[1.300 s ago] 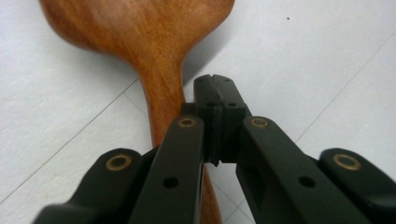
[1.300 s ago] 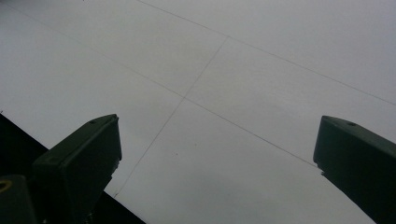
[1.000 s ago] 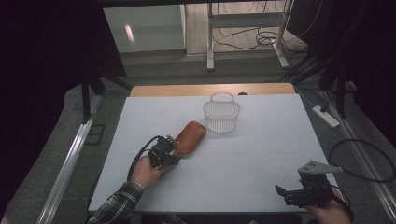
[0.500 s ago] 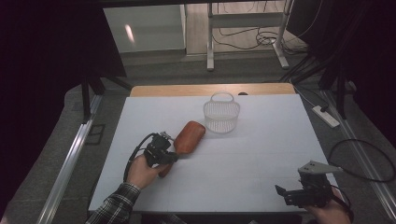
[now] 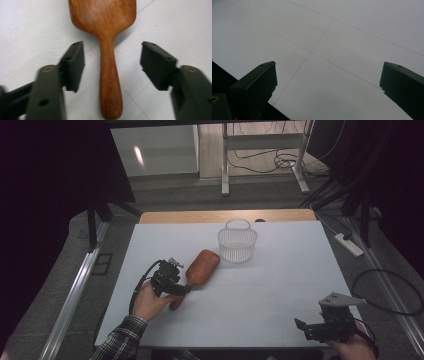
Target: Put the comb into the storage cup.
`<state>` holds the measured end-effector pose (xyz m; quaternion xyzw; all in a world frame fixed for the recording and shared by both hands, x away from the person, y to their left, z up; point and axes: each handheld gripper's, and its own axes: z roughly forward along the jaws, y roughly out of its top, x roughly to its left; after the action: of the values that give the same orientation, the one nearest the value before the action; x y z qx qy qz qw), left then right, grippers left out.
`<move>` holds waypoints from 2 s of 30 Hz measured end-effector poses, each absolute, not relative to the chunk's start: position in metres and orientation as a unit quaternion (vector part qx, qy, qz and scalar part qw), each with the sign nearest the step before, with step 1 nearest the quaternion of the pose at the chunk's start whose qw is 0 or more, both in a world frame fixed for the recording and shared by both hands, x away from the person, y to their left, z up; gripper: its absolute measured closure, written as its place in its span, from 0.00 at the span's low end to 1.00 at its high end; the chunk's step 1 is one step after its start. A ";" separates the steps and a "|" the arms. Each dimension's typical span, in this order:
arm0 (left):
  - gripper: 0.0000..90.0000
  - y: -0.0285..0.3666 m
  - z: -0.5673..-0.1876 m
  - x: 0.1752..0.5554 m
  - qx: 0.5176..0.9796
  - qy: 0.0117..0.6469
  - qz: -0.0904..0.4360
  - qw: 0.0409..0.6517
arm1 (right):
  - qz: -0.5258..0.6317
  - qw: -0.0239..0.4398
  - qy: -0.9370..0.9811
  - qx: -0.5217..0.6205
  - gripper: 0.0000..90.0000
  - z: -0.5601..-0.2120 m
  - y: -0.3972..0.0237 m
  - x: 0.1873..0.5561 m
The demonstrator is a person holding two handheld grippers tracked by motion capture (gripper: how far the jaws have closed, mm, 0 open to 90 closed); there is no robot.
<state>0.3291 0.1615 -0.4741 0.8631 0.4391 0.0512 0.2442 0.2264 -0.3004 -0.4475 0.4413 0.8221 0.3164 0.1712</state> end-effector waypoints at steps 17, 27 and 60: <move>0.00 0.173 -0.474 0.340 0.852 0.453 0.039 0.258 | 0.314 0.170 0.823 0.442 0.01 -0.448 -0.300 0.227; 0.00 0.163 -0.481 0.345 0.860 0.446 0.049 0.242 | 0.312 0.168 0.824 0.442 0.01 -0.448 -0.300 0.227; 0.02 0.138 -0.510 0.354 0.880 0.435 0.053 0.181 | 0.311 0.166 0.826 0.440 0.01 -0.448 -0.300 0.228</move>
<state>0.3542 0.1380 -0.5100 0.8804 0.4350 0.0527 0.1812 0.2276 -0.2998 -0.4485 0.4404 0.8258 0.3109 0.1655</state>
